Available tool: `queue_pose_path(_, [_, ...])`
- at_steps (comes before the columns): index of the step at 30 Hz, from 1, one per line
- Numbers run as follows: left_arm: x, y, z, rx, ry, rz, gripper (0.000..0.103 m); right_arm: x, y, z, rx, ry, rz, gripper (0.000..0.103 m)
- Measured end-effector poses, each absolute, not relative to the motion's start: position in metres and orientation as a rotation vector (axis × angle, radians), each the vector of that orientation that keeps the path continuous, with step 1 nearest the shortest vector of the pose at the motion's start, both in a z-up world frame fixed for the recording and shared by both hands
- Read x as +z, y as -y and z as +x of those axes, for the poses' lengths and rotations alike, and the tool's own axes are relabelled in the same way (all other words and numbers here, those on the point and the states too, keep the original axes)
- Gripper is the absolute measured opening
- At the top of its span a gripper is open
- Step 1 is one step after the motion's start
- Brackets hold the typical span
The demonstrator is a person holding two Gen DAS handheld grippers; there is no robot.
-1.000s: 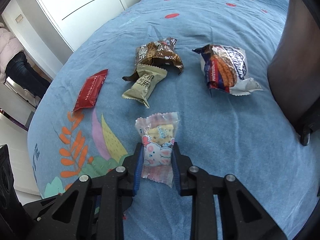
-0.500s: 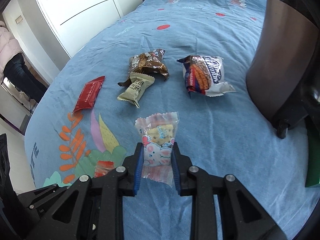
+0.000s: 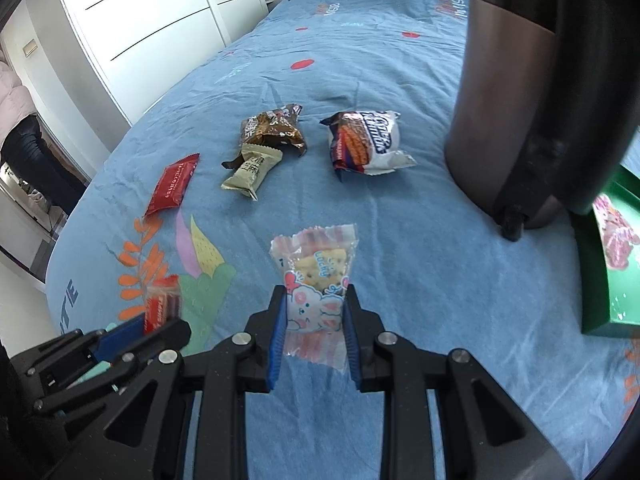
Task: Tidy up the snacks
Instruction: 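Carry the red candy and marshmallow packet over the green tray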
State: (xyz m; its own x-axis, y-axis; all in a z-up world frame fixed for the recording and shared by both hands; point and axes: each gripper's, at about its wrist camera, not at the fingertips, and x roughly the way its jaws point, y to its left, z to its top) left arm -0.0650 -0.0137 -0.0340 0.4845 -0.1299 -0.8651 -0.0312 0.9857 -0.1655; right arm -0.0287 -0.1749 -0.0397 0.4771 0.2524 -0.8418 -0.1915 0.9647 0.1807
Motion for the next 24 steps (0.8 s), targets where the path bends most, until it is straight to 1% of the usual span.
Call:
queue_pose_path(15, [-0.012,0.032,-0.084,-0.059,-1.005,-0.076,0.019,-0.024,0.201,-0.064,0.222,-1.008,0.053,0.099])
queue_pose_path(24, [-0.006,0.052,-0.090,-0.085,-0.996,-0.033,0.019,-0.023,0.235,-0.083,0.168,-0.999,0.070,0.099])
